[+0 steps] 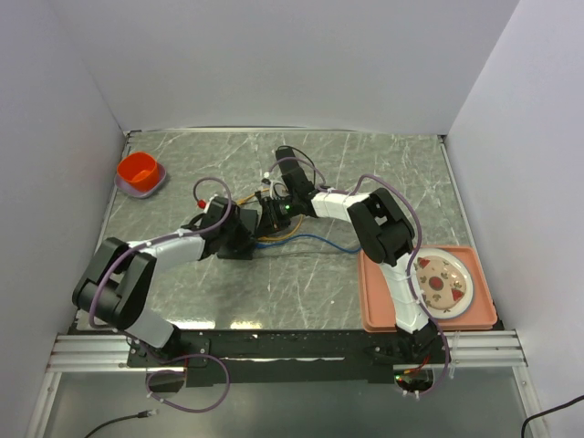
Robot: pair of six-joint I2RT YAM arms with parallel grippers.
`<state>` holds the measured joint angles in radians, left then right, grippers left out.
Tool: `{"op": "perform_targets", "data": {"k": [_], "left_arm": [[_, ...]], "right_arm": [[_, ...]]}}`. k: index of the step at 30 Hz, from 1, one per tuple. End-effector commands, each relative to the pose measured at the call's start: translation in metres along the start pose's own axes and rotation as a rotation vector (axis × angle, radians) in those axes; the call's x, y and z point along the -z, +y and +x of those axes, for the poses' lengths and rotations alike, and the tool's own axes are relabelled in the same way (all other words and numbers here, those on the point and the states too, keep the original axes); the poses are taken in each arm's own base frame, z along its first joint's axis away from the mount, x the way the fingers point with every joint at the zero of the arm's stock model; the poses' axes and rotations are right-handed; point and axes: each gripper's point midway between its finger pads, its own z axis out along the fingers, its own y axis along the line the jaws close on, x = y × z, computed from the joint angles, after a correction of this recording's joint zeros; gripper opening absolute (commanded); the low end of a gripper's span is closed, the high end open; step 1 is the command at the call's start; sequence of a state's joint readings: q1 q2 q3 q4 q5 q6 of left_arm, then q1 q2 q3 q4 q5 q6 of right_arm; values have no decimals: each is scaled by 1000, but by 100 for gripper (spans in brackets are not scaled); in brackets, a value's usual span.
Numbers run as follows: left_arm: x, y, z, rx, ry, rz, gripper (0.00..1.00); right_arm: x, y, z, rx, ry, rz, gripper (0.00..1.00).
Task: Pull the plug from the switch port
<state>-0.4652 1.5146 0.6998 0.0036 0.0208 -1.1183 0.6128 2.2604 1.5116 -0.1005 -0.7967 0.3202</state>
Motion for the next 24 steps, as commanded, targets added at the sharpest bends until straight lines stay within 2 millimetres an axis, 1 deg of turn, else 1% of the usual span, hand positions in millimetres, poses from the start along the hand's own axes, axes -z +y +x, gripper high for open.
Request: {"op": "perform_targets", "data": {"k": [1, 3, 4, 5, 6, 7, 12, 19, 22, 24], "left_arm": [[-6, 0, -2, -23, 3, -37, 1], [-11, 5, 0, -19, 16, -59, 1], [-12, 4, -1, -17, 15, -62, 1], [-15, 8, 1, -16, 22, -77, 1], [-16, 6, 0, -15, 22, -77, 1], [-18, 6, 0, -13, 24, -81, 1], [-24, 11, -1, 2, 28, -100, 1], [-24, 14, -5, 14, 23, -109, 1], [-22, 11, -8, 13, 16, -103, 1], [-19, 5, -11, 10, 7, -83, 1]], "right_arm": [[-11, -46, 60, -106, 147, 168, 0], [-9, -45, 61, -105, 145, 168, 0], [-9, -46, 64, -111, 150, 171, 0], [-8, -46, 65, -111, 152, 173, 0], [-6, -45, 64, -104, 148, 173, 0], [-6, -46, 68, -108, 155, 179, 0], [-1, -47, 74, -111, 162, 193, 0], [4, -49, 77, -118, 156, 207, 0], [9, -50, 76, -119, 147, 211, 0], [11, -49, 73, -114, 133, 218, 0]]}}
